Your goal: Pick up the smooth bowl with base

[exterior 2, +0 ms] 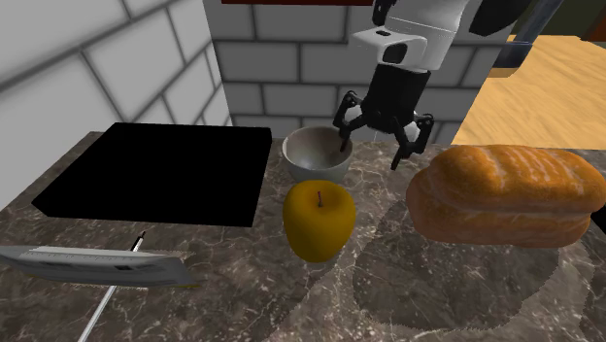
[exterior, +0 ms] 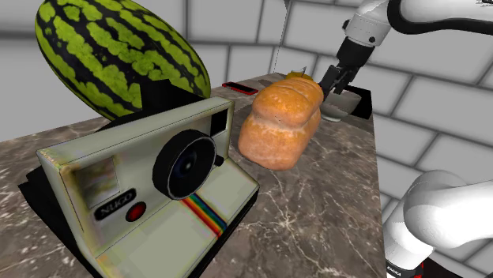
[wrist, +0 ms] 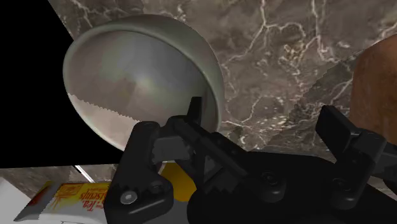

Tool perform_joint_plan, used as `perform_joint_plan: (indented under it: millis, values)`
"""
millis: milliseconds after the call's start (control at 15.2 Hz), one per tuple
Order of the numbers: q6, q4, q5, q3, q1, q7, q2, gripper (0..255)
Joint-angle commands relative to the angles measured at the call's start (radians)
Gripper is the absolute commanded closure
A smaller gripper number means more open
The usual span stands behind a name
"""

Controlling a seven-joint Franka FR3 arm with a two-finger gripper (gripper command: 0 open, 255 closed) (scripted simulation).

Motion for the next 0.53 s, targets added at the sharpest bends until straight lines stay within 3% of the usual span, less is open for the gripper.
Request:
perform_joint_plan:
  millis: [0, 198, 264, 462]
  values:
    - [0.000, 0.000, 0.000, 0.000, 0.000, 0.000, 0.000, 0]
    - [-0.238, 0.266, -0.014, -0.023, -0.057, 0.019, 0.241, 0]
    - [-0.262, 0.293, -0.016, -0.026, -0.062, 0.022, 0.266, 0]
    - [-0.224, 0.241, -0.015, -0.027, -0.061, 0.025, 0.252, 0]
